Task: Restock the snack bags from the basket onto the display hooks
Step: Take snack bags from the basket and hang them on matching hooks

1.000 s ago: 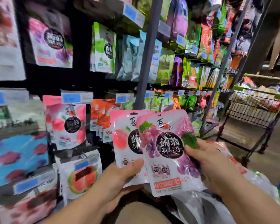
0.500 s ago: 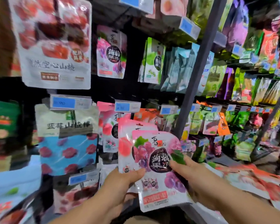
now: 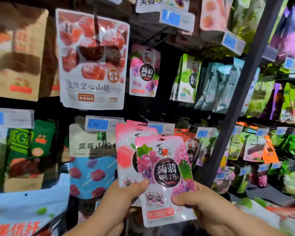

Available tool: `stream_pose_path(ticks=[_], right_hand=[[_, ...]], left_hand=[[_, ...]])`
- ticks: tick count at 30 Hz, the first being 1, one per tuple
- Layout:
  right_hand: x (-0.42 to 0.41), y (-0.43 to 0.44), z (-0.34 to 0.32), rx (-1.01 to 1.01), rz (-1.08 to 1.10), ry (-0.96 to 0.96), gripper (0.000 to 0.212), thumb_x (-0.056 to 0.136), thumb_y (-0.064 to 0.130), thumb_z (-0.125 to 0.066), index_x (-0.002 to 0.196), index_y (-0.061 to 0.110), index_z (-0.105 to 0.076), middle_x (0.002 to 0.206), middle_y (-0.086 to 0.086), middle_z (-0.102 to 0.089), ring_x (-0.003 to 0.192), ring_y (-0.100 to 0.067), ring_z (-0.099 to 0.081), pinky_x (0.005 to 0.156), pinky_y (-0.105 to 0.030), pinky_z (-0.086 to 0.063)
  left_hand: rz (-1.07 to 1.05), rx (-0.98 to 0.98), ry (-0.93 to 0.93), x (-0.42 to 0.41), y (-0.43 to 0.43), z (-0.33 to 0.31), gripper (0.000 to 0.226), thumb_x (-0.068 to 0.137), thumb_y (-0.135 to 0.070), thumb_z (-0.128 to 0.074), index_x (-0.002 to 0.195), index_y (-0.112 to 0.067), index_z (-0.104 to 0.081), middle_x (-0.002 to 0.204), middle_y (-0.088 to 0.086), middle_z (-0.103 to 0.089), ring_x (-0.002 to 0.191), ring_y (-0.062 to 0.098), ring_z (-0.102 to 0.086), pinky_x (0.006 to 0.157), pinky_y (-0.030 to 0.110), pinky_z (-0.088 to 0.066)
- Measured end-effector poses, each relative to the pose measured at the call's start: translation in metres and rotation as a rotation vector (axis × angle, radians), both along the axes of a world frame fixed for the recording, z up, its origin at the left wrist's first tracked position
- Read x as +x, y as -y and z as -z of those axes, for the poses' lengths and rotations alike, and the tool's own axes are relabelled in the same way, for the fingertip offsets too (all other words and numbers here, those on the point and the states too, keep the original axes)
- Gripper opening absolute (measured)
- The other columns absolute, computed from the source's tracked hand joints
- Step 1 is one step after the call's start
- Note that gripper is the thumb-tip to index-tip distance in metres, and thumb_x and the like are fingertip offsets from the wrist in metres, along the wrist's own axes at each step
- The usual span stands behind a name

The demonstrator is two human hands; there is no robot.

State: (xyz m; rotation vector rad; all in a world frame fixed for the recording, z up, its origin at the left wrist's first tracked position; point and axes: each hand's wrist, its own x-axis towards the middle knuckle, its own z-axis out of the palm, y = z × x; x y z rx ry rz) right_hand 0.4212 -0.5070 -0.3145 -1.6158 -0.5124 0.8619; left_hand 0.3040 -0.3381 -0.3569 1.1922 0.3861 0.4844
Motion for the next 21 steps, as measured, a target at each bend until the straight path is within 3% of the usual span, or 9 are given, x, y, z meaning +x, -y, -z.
stream_pose_path(ticks=[2, 4, 6, 10, 13, 16, 18, 21], right_hand=[[0.001, -0.006, 0.001, 0.011, 0.031, -0.016, 0.054, 0.051, 0.01, -0.083, 0.102, 0.0, -0.068, 0.085, -0.015, -0.072, 0.072, -0.02, -0.064, 0.072, -0.028, -0.048], [0.001, -0.012, 0.002, 0.038, 0.028, -0.044, 0.074, 0.049, 0.015, -0.09, 0.116, -0.001, -0.064, 0.115, -0.027, -0.068, 0.107, -0.04, -0.065, 0.105, -0.046, -0.046], [0.002, -0.015, 0.002, 0.073, 0.034, -0.043, 0.079, 0.045, 0.016, -0.091, 0.118, 0.003, -0.064, 0.118, -0.026, -0.067, 0.119, -0.044, -0.059, 0.111, -0.055, -0.039], [0.007, -0.016, -0.001, 0.177, 0.054, -0.065, 0.076, 0.046, 0.003, -0.088, 0.118, 0.008, -0.064, 0.111, -0.024, -0.071, 0.106, -0.043, -0.067, 0.105, -0.056, -0.045], [0.013, -0.015, -0.006, 0.252, 0.113, -0.038, 0.066, 0.06, -0.008, -0.085, 0.12, 0.008, -0.062, 0.108, -0.025, -0.072, 0.098, -0.044, -0.07, 0.09, -0.054, -0.055], [0.021, -0.012, -0.013, 0.28, 0.169, 0.015, 0.057, 0.065, 0.0, -0.072, 0.119, 0.012, -0.062, 0.105, -0.02, -0.074, 0.094, -0.04, -0.072, 0.08, -0.049, -0.059], [0.026, -0.011, -0.018, 0.311, 0.195, 0.043, 0.056, 0.064, 0.002, -0.071, 0.118, 0.015, -0.062, 0.104, -0.017, -0.075, 0.091, -0.036, -0.073, 0.078, -0.046, -0.058], [0.036, -0.014, -0.026, 0.358, 0.209, 0.064, 0.052, 0.065, 0.001, -0.068, 0.115, 0.013, -0.062, 0.101, -0.016, -0.075, 0.083, -0.032, -0.075, 0.062, -0.037, -0.061]], left_hand=[[-0.009, 0.006, 0.032, 0.0, -0.002, -0.005, 0.018, 0.082, 0.006, -0.07, 0.099, -0.001, -0.07, 0.072, 0.005, -0.074, 0.06, 0.011, -0.071, 0.047, 0.016, -0.049], [-0.011, 0.003, 0.058, 0.004, -0.006, -0.006, 0.022, 0.082, 0.005, -0.07, 0.102, -0.004, -0.069, 0.085, 0.011, -0.077, 0.074, 0.022, -0.075, 0.054, 0.021, -0.055], [0.001, -0.031, 0.079, 0.006, -0.011, -0.008, 0.024, 0.082, 0.005, -0.069, 0.104, -0.007, -0.069, 0.094, 0.014, -0.076, 0.085, 0.029, -0.074, 0.061, 0.028, -0.059], [0.029, -0.024, 0.1, 0.011, -0.018, -0.015, 0.022, 0.082, 0.002, -0.069, 0.102, -0.008, -0.072, 0.095, 0.012, -0.077, 0.085, 0.026, -0.075, 0.062, 0.028, -0.059], [0.062, -0.038, 0.102, 0.015, -0.024, -0.017, 0.021, 0.084, -0.001, -0.067, 0.102, -0.009, -0.073, 0.097, 0.012, -0.077, 0.084, 0.025, -0.075, 0.056, 0.027, -0.057], [0.05, -0.051, 0.125, 0.02, -0.035, -0.016, 0.013, 0.076, -0.011, -0.076, 0.088, -0.009, -0.071, 0.094, 0.01, -0.075, 0.078, 0.024, -0.072, 0.057, 0.025, -0.054], [0.057, -0.003, 0.116, 0.023, -0.039, -0.019, 0.039, 0.059, -0.032, -0.089, 0.083, -0.012, -0.066, 0.087, 0.01, -0.066, 0.077, 0.023, -0.062, 0.07, 0.028, -0.048], [0.049, -0.046, 0.118, 0.026, -0.044, -0.023, 0.045, 0.056, -0.03, -0.089, 0.09, -0.009, -0.068, 0.092, 0.013, -0.068, 0.076, 0.025, -0.062, 0.069, 0.029, -0.048]])
